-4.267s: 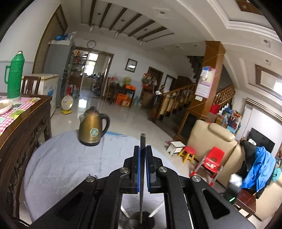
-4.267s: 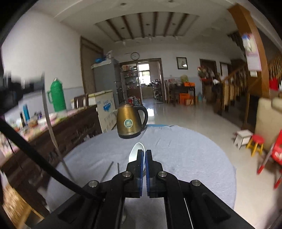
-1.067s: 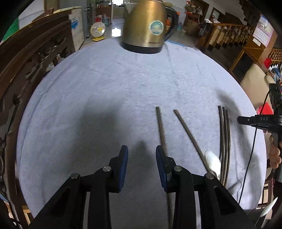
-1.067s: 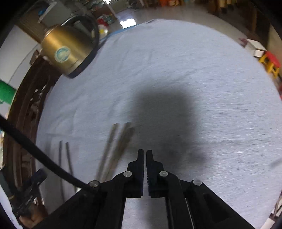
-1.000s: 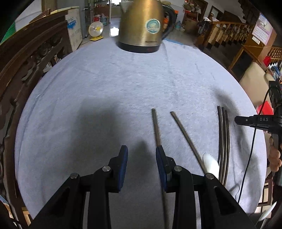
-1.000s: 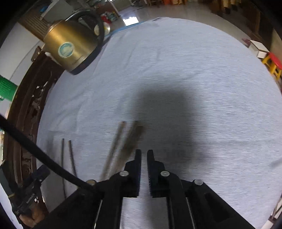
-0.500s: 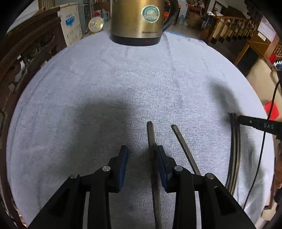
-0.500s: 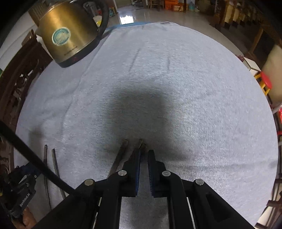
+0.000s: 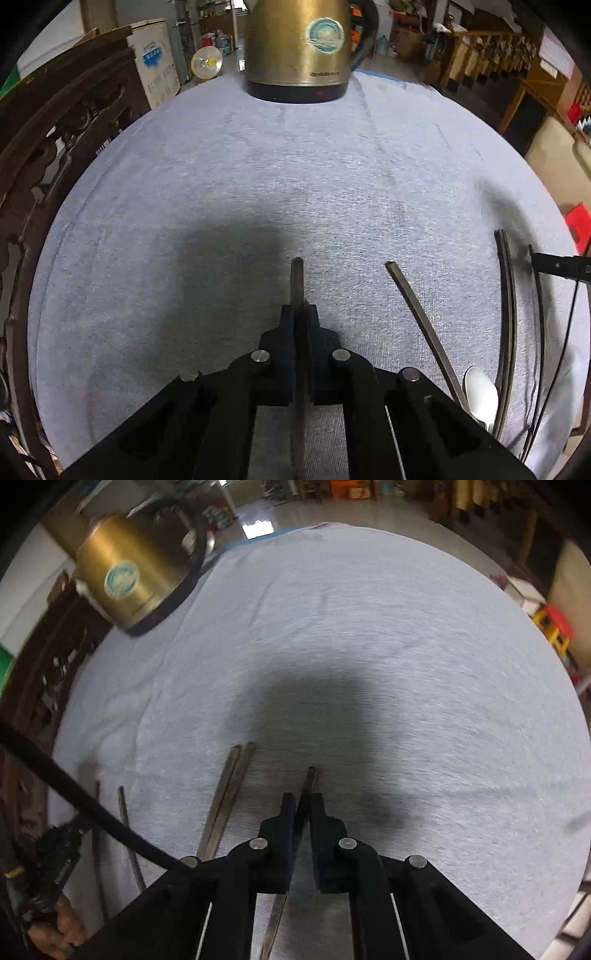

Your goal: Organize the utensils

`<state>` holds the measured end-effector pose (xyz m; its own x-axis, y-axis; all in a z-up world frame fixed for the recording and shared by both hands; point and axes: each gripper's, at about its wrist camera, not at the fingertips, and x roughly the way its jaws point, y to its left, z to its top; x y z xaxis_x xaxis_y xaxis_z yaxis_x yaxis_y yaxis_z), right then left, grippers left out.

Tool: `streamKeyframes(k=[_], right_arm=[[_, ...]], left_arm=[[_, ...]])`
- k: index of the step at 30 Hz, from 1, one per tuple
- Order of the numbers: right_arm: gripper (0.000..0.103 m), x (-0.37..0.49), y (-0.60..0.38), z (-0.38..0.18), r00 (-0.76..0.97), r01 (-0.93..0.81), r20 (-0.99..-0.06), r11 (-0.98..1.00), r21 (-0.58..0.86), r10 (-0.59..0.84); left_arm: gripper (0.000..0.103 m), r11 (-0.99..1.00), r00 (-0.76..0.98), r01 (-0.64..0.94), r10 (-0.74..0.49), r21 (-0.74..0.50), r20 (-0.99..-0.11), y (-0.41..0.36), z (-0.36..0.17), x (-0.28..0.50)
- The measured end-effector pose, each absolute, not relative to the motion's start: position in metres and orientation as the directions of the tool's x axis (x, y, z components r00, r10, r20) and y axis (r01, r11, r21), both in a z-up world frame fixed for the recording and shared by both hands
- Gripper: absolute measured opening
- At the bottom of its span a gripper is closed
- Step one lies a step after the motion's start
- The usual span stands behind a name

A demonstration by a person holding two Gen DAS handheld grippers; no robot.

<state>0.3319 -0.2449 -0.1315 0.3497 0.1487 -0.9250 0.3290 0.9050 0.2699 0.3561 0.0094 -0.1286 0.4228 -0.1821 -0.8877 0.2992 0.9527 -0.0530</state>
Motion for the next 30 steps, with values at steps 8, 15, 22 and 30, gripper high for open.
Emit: streamKeyframes(k=[8,15,22,30], right_arm=[[0.007,0.292,-0.254,-0.085,0.556,0.285,-0.813,0.878,0.384,0.174],[0.007,0.240,-0.260,-0.045,0.725,0.189,-0.671,0.894,0.407,0.152],[0.007,0.185,-0.255,-0.003,0.833,0.151,-0.546,0.917,0.369,0.083],[0.007,0.121,-0.251,0.044,0.898,0.138,-0.440,0.936,0.324,0.020]], left_arm=[[0.005,0.937,0.518,0.315,-0.301,-0.148,-0.801,0.038,-0.084,0.329],[0.005,0.916,0.621,0.329,-0.394,-0.231,-0.677,0.062,-0.031,0.287],[0.005,0.909,0.699,0.331,-0.416,-0.252,-0.582,0.072,0.006,0.241],[0.005,0.911,0.763,0.314,-0.410,-0.269,-0.499,0.083,0.040,0.188]])
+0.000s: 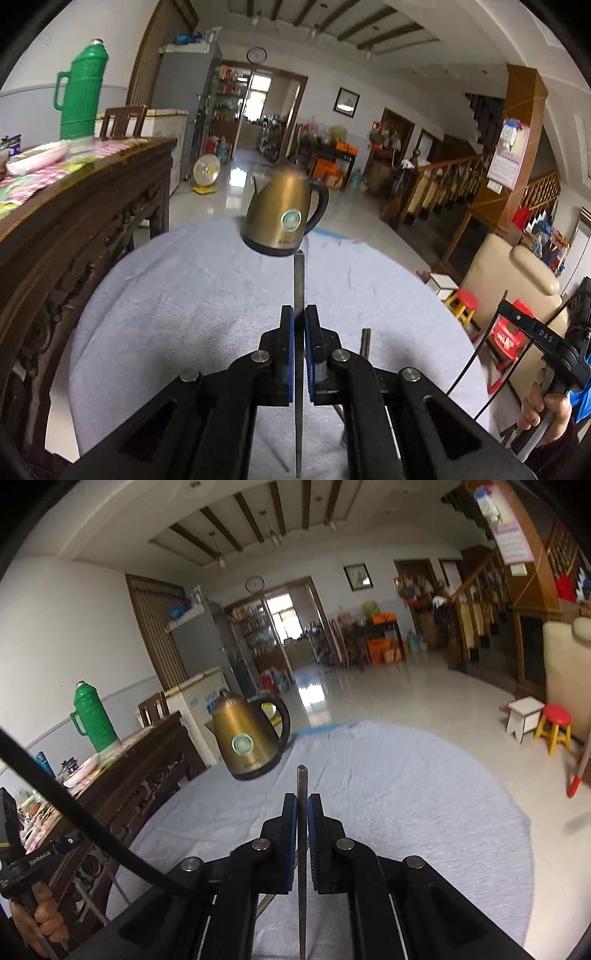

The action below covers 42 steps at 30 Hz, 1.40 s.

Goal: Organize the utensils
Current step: 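Lift both held chopsticks and carry them above the holder cup, then lower chopsticks into holder cup and open both tools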

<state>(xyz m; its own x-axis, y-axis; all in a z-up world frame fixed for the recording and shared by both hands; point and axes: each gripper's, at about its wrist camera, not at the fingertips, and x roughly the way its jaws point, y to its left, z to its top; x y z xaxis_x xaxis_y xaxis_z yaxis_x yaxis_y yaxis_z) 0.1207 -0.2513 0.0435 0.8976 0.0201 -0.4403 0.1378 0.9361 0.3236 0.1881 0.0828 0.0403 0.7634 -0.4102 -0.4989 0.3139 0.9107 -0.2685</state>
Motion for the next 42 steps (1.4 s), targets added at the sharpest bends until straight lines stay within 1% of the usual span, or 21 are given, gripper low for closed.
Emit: streamKeyframes(k=[4,8,14,20,26,32,35,38,42], right_arm=[[0.006,0.101,-0.248,0.056,0.916,0.132,-0.401,0.945,0.298,-0.002],[0.006,0.073,-0.244,0.075,0.941,0.107,-0.337,0.948,0.299,0.001],[0.006,0.032,-0.234,0.099,0.969,0.075,-0.246,0.957,0.279,-0.004],[0.006,0.001,-0.224,0.118,0.984,0.044,-0.179,0.964,0.264,0.004],[0.007,-0.018,-0.214,0.129,0.992,0.001,-0.124,0.959,0.284,0.035],[0.007,-0.023,-0.198,0.126,0.990,-0.058,-0.107,0.952,0.301,0.094],[0.007,-0.019,-0.185,0.119,0.984,-0.080,-0.126,0.952,0.297,0.122],[0.007,-0.014,-0.175,0.108,0.979,-0.078,-0.161,0.958,0.276,0.126],[0.007,-0.011,-0.172,0.094,0.971,-0.076,-0.196,0.955,0.286,0.136]], left_arm=[[0.005,0.918,0.789,0.315,-0.395,-0.243,-0.470,0.083,0.057,0.162],[0.005,0.916,0.810,0.326,-0.398,-0.233,-0.431,0.085,0.075,0.136],[0.005,0.900,0.828,0.365,-0.430,-0.237,-0.359,0.085,0.104,0.101],[0.005,0.876,0.830,0.423,-0.478,-0.232,-0.289,0.071,0.129,0.075],[0.005,0.856,0.817,0.462,-0.512,-0.232,-0.264,0.048,0.135,0.069],[0.005,0.851,0.815,0.461,-0.518,-0.253,-0.259,0.030,0.123,0.076],[0.005,0.856,0.815,0.450,-0.511,-0.256,-0.274,0.024,0.111,0.081],[0.005,0.862,0.814,0.441,-0.502,-0.251,-0.293,0.018,0.099,0.083],[0.005,0.869,0.809,0.432,-0.491,-0.240,-0.323,0.012,0.084,0.084]])
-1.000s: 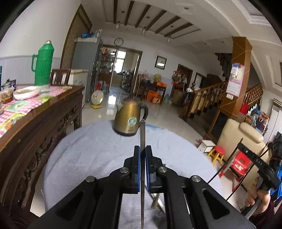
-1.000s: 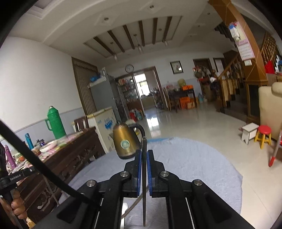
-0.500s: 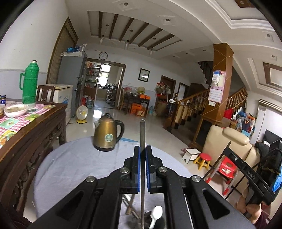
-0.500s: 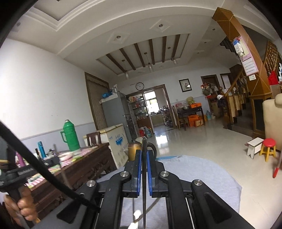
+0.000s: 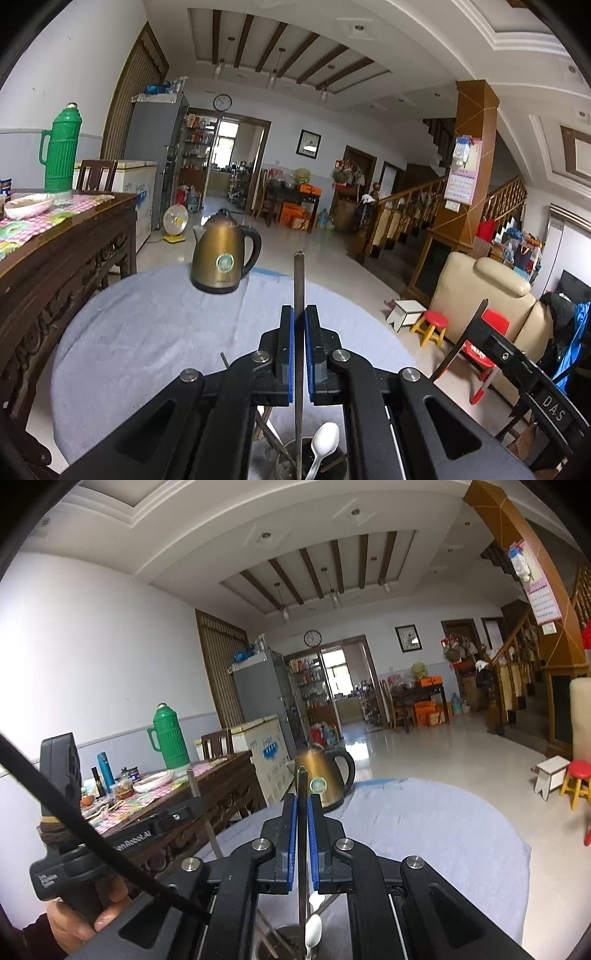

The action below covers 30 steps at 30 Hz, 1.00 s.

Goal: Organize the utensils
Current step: 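Lower chopsticks into holder cup and open both tools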

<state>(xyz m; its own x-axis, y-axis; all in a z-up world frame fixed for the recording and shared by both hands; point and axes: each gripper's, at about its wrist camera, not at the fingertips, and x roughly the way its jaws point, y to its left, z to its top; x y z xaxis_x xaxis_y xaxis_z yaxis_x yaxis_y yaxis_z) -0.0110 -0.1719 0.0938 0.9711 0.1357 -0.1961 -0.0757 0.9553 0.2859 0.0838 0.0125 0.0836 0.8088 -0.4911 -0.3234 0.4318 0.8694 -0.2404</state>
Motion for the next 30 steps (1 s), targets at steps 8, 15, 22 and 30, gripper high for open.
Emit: streamKeyframes(k=[8,15,22,30], right_arm=[[0.007,-0.010,-0.175,0.079,0.958,-0.054,-0.255,0.953,0.297,0.134],[0.007,-0.010,-0.176,0.063,0.937,-0.041,-0.317,0.949,0.314,0.145],[0.007,-0.003,-0.174,0.053,0.917,-0.025,-0.368,0.940,0.339,0.157],[0.007,0.007,-0.172,0.043,0.893,-0.004,-0.419,0.933,0.359,0.165]], left_arm=[[0.005,0.874,0.802,0.432,-0.485,-0.222,-0.350,0.009,0.070,0.076],[0.005,0.896,0.803,0.407,-0.443,-0.175,-0.398,0.002,0.059,0.066],[0.006,0.927,0.794,0.351,-0.370,-0.134,-0.482,-0.001,0.051,0.066],[0.008,0.951,0.793,0.301,-0.293,-0.074,-0.535,0.000,0.045,0.064]])
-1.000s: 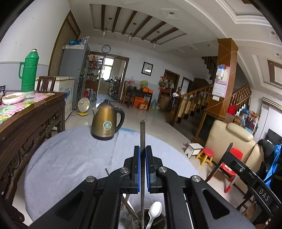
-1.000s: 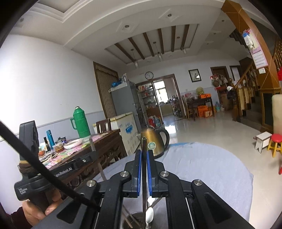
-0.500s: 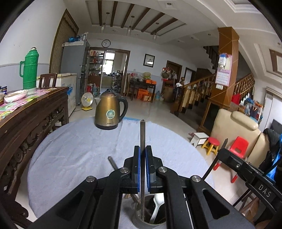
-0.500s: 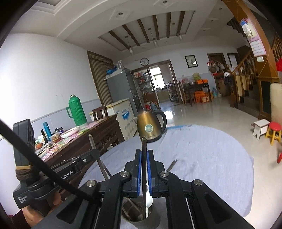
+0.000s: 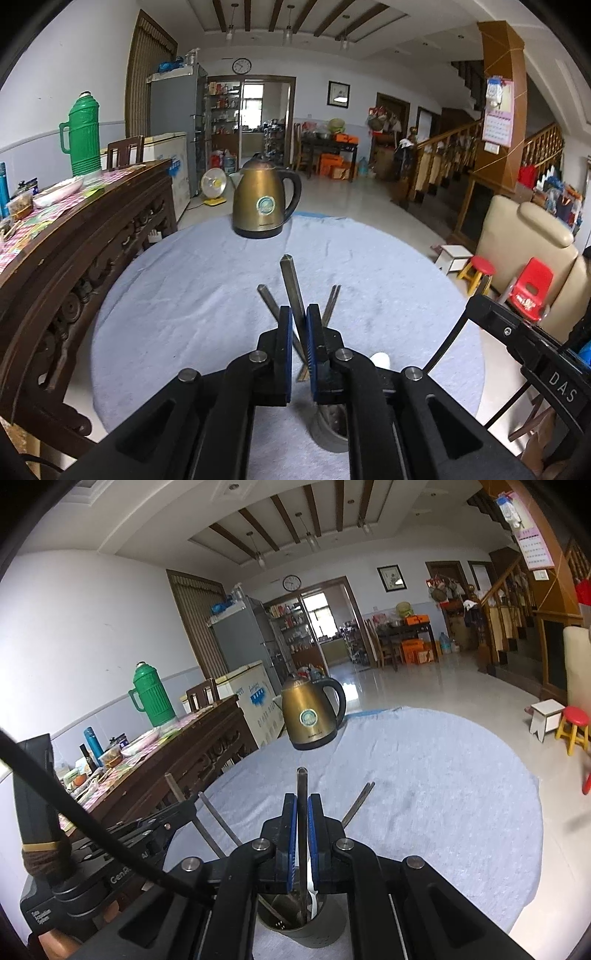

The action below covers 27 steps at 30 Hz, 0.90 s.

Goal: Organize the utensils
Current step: 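Lower chopsticks into holder cup and open both tools, then raise both open tools away from the holder cup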

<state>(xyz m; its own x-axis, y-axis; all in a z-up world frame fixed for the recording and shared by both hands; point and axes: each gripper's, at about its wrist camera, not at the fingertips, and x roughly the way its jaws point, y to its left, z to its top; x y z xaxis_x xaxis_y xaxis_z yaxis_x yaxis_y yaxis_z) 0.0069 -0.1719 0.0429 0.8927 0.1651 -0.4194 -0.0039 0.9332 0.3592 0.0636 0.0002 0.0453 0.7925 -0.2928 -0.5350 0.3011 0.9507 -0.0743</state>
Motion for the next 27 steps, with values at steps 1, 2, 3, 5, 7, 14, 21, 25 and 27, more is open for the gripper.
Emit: streamKeyframes(k=[1,2,3,5,7,14,21,25,27], right_arm=[[0.007,0.009,-0.172,0.042,0.888,0.001,-0.429,0.933,0.361,0.165],[0.008,0.010,-0.172,0.040,0.883,0.004,-0.437,0.930,0.368,0.170],[0.008,0.011,-0.172,0.040,0.880,0.005,-0.442,0.927,0.376,0.175],[0.009,0.012,-0.173,0.039,0.875,0.005,-0.448,0.921,0.391,0.185],[0.013,0.012,-0.172,0.039,0.878,0.015,-0.447,0.921,0.388,0.174],[0.026,0.002,-0.178,0.045,0.893,0.018,-0.417,0.913,0.408,0.169],[0.026,-0.009,-0.181,0.051,0.897,0.025,-0.410,0.908,0.418,0.164],[0.026,-0.012,-0.182,0.054,0.897,0.025,-0.410,0.908,0.419,0.164],[0.033,-0.013,-0.182,0.055,0.896,0.025,-0.411,0.905,0.425,0.168]], left_arm=[[0.009,0.953,0.791,0.295,-0.283,-0.068,-0.542,0.001,0.045,0.065],[0.009,0.956,0.790,0.286,-0.271,-0.061,-0.550,0.001,0.044,0.065],[0.010,0.960,0.787,0.274,-0.254,-0.049,-0.562,0.001,0.043,0.066],[0.013,0.967,0.788,0.255,-0.221,-0.023,-0.574,0.001,0.041,0.067],[0.014,0.972,0.790,0.233,-0.191,-0.002,-0.583,0.003,0.040,0.067],[0.040,0.982,0.804,0.188,-0.143,0.018,-0.577,0.014,0.044,0.058],[0.052,0.985,0.834,0.170,-0.123,0.038,-0.538,0.022,0.056,0.044],[0.055,0.986,0.850,0.157,-0.110,0.048,-0.516,0.027,0.065,0.037],[0.058,0.988,0.854,0.149,-0.104,0.047,-0.509,0.030,0.068,0.034]])
